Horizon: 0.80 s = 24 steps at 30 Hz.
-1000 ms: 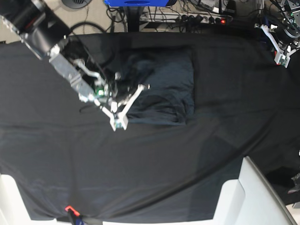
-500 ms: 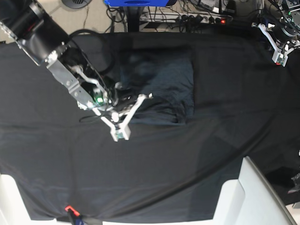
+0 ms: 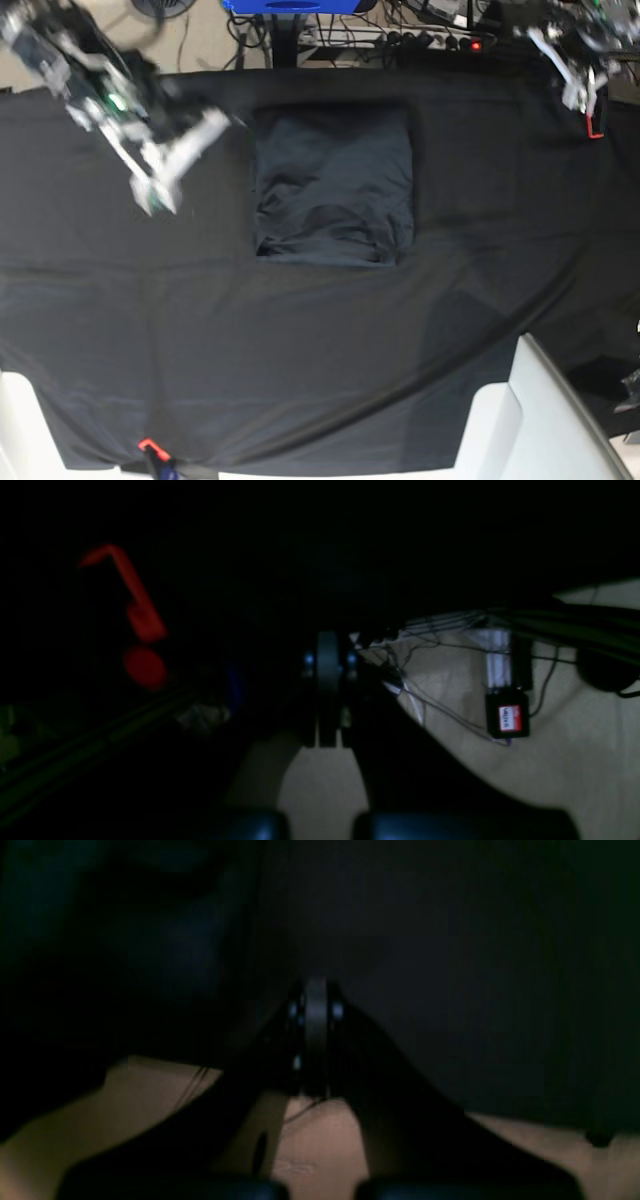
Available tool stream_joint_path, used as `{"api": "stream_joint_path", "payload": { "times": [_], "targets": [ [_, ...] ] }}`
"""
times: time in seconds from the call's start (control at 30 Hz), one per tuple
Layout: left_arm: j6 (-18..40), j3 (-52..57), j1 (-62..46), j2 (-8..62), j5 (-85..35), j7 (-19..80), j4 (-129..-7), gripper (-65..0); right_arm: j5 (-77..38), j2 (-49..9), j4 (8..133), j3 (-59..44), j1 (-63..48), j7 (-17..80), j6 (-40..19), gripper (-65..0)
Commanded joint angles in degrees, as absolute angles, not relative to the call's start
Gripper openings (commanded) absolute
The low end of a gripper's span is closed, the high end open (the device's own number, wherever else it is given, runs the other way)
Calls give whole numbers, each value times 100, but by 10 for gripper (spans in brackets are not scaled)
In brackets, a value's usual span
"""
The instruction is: Fold the T-shirt properly
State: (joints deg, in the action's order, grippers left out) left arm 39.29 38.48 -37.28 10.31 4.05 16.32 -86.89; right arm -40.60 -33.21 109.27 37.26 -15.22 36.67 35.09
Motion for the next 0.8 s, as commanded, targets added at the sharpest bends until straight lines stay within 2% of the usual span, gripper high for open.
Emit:
{"api": "stream_joint_path", "payload": {
  "times": [0.0,0.1,0.17,0.23,0.33,0.5,0.57,0.63,0.67,0.7,0.77],
  "targets": [
    [4000,3732,-3996,1059,356,1402,-8664,-650,-4040,-3389,11204,3398,-1938,3688,3503,-650],
    [4000,3292,-4462,1024,356,927,-8338,-650,-4031,-3398,11538,2615,-3301,3890,3486,-650],
    [4000,3081,-4611,980,356,681,-7943,-650,-3978,-3363,11451,2571,-3776,3890,3477,-650],
    [4000,2985,-4620,927,356,409,-7389,-650,-3978,-3354,11152,2809,-4013,3881,3468,-650],
    [4000,2668,-4444,892,391,-453,-6202,-650,-3618,-3327,10123,3714,-3688,3609,3407,-650],
    [4000,1209,-3213,1200,418,-2105,-2949,-650,-2985,-2404,6826,4936,-2536,3345,2826,-650],
    [3749,347,-2457,1270,418,-2633,-1552,-650,-2800,-1877,5253,5121,-2167,3029,2659,-650],
    [3292,-593,-1648,1226,418,-2993,-242,-650,-2440,-1235,3213,5226,-1763,2088,2501,-650],
    [3081,-989,-1367,1174,409,-3055,0,-650,-2176,-927,2167,5235,-1534,1385,2334,-650],
    [2844,-1332,-1191,1068,374,-3029,0,-650,-1947,-673,1200,5244,-1323,602,2105,-648],
    [2457,-1727,-1015,963,365,-2879,-145,-650,-1807,-426,31,5218,-1068,-892,1727,-647]
  ]
}}
